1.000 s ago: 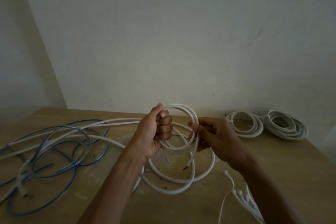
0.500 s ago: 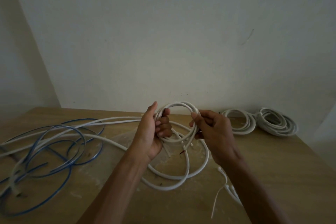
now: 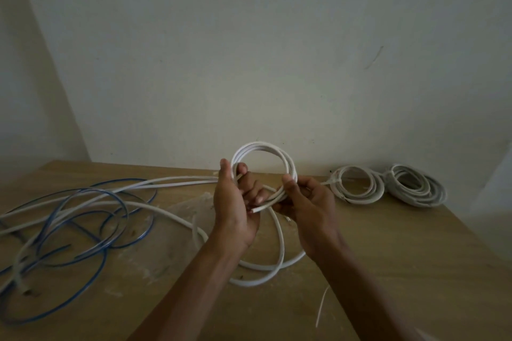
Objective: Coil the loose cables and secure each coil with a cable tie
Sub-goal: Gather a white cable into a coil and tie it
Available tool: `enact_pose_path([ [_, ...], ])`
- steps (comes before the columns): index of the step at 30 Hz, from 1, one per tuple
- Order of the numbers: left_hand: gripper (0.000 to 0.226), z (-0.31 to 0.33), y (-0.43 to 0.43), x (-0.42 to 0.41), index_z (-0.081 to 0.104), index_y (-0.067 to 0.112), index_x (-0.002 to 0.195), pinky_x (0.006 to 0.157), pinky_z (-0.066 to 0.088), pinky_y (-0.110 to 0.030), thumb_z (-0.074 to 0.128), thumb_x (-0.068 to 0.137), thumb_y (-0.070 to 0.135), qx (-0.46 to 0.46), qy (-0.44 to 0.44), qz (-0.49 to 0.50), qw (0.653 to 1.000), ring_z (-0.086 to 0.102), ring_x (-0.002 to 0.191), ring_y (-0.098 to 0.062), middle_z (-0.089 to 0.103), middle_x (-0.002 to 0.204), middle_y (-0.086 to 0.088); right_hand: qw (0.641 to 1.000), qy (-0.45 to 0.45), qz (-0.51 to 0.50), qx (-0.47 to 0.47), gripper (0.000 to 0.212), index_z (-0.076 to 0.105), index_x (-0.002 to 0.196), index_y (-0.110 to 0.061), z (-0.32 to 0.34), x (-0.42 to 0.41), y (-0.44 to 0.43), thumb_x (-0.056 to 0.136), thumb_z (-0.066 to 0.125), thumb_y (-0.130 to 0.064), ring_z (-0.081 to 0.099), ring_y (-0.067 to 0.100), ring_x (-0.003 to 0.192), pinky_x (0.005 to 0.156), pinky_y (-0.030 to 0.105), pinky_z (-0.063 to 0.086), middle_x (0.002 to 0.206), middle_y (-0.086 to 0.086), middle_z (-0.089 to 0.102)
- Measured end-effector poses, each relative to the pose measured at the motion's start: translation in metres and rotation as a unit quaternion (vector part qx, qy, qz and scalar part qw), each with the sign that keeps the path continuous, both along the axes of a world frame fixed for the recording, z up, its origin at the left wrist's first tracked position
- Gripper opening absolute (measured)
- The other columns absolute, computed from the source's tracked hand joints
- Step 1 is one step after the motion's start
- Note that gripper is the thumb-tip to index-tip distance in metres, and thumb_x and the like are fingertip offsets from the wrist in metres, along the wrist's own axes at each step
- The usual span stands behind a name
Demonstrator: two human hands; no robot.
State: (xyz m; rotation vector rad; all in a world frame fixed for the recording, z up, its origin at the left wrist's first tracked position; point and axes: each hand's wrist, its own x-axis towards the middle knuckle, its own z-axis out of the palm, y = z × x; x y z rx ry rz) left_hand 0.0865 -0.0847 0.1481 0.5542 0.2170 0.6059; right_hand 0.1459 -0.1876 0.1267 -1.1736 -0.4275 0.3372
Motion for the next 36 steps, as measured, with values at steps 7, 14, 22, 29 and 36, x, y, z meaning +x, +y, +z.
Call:
enact_pose_path([
  [7,0.048,0.004,0.018,-0.008,0.044,0.018,0.070,0.044,0.035,-0.022,0.034,0.108,0.047,0.056,-0.006,-0.015,0.998,0.027,0.042,-0.009,0.028,0.052,0.004,0.998,0.027,0.054,0.010,0.022,0.064,0.101,0.008,0.003,-0.004,0.003,0.098,0.061,-0.014,0.075,0.029,0.080,0.067,0.031,0.061,0.086,0.020,0.074],
  [14,0.047,0.008,-0.002,-0.010,0.040,0.020,0.070,0.036,0.021,-0.021,0.030,0.109,0.045,0.084,-0.028,-0.004,0.996,0.018,0.038,-0.007,0.022,0.048,0.006,0.985,0.127,0.119,0.010,0.031,0.063,0.104,0.014,0.000,0.000,-0.003,0.099,0.059,-0.016,0.073,0.030,0.087,0.072,0.033,0.061,0.099,0.028,0.069],
  [22,0.046,0.014,0.006,-0.015,0.038,0.022,0.069,0.036,0.015,-0.021,0.030,0.109,0.043,0.160,0.037,-0.043,0.985,0.016,0.037,-0.006,0.020,0.048,0.008,0.963,-0.195,-0.033,-0.185,0.060,0.035,0.150,-0.021,0.013,-0.003,-0.009,0.098,0.064,-0.023,0.073,0.016,0.067,0.049,0.029,0.058,0.105,0.002,0.066],
  [29,0.044,0.020,0.020,-0.012,0.037,0.023,0.069,0.036,0.012,-0.020,0.034,0.109,0.041,0.156,0.047,-0.004,0.987,0.015,0.036,-0.006,0.019,0.048,0.008,0.973,-0.168,-0.047,-0.153,0.032,0.046,0.130,-0.018,0.023,0.018,-0.026,0.101,0.058,-0.019,0.067,0.026,0.052,0.047,0.032,0.052,0.083,0.009,0.074],
  [36,0.044,0.014,0.035,-0.015,0.040,0.021,0.070,0.037,0.016,-0.020,0.032,0.109,0.041,0.075,-0.024,-0.023,0.997,0.018,0.036,-0.005,0.022,0.048,0.008,0.935,-0.320,0.018,-0.149,0.033,0.067,0.124,-0.015,0.029,0.026,-0.035,0.095,0.064,-0.001,0.074,0.011,0.099,0.083,0.032,0.061,0.104,-0.003,0.077],
])
